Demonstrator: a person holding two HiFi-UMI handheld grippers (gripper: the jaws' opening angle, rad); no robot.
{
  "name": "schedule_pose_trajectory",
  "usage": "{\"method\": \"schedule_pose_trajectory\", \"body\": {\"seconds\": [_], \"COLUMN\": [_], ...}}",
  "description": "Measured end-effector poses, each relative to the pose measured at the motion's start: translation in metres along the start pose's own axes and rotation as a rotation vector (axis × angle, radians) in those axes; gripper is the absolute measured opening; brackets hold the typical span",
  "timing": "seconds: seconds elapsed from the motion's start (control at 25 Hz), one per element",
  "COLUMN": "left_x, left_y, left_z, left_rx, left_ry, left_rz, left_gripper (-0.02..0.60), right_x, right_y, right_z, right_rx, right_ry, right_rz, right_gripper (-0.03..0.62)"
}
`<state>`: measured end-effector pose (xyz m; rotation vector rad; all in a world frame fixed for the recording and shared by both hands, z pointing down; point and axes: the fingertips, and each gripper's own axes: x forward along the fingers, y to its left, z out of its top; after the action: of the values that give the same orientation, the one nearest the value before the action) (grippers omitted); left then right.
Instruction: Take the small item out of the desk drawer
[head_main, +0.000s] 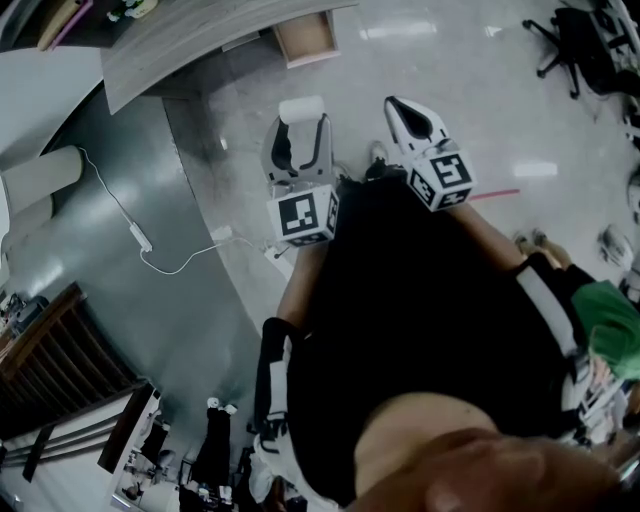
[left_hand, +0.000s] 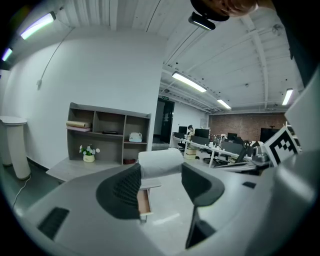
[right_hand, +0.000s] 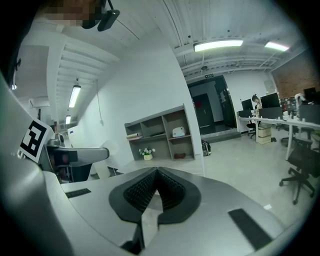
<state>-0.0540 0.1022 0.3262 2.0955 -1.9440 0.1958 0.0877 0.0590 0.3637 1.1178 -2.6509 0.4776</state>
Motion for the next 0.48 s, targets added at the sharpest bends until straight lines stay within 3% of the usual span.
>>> {"method": "schedule_pose_trajectory", "body": {"seconds": [0.48], "left_x": [-0.0085], "left_y": [-0.0044], "left_z": [-0.003], "left_rx": [0.002], "left_ry": [0.004], "left_rz": [-0.01], "left_gripper": [0.255], "right_x": [-0.0107], "right_y": [0.0074], "right_z": [-0.0008], "right_rx": [-0.013], "right_ry": [-0.01], "right_rz": [0.002], "right_gripper": [-0.002]}}
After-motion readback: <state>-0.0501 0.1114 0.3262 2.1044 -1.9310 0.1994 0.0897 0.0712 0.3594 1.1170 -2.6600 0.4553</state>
